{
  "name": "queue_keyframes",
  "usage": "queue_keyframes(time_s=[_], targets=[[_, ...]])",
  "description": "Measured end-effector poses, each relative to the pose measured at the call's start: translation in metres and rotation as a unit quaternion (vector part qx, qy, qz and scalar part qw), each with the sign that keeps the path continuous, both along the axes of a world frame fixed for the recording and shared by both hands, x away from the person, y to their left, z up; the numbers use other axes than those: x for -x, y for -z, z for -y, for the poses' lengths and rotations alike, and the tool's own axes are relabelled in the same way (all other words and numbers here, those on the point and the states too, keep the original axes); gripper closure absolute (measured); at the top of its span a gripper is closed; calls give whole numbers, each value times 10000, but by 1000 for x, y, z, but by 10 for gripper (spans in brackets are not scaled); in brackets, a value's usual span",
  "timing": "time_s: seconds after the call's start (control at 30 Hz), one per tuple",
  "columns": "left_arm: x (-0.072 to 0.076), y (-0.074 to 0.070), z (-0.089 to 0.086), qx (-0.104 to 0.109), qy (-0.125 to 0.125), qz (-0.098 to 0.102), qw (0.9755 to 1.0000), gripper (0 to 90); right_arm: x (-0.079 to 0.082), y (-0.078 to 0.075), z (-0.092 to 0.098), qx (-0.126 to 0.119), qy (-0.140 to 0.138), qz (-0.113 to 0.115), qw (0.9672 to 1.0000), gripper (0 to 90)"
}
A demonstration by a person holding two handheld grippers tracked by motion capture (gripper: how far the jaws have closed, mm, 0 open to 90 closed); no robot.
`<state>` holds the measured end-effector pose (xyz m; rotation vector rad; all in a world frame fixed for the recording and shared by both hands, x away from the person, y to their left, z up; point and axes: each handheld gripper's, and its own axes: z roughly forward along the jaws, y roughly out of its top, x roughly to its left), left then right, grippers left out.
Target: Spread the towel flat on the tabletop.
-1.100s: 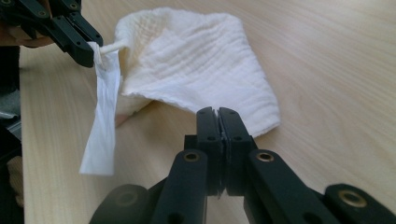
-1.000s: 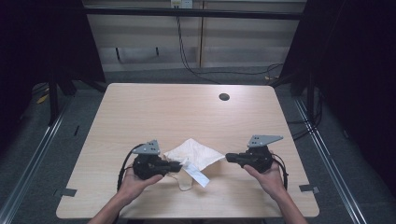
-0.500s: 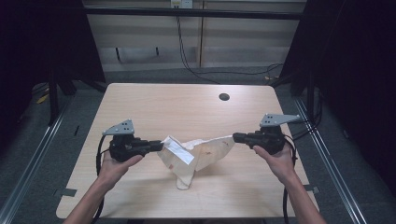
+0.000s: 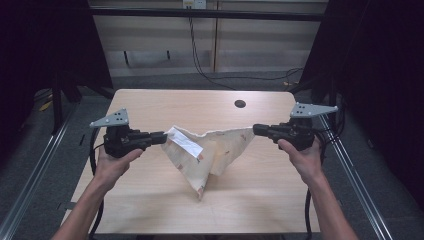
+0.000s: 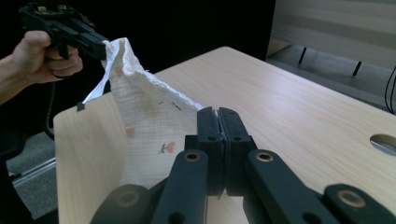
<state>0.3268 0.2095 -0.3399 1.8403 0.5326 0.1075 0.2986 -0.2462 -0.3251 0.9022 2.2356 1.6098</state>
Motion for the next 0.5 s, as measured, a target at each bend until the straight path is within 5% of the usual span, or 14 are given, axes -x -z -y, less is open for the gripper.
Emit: queue_keyframes(time_s=[0.5], targets=[[14,-29,-16,181,-24,292,9994,863,24,-43,0,193,-57,219,9996,888]])
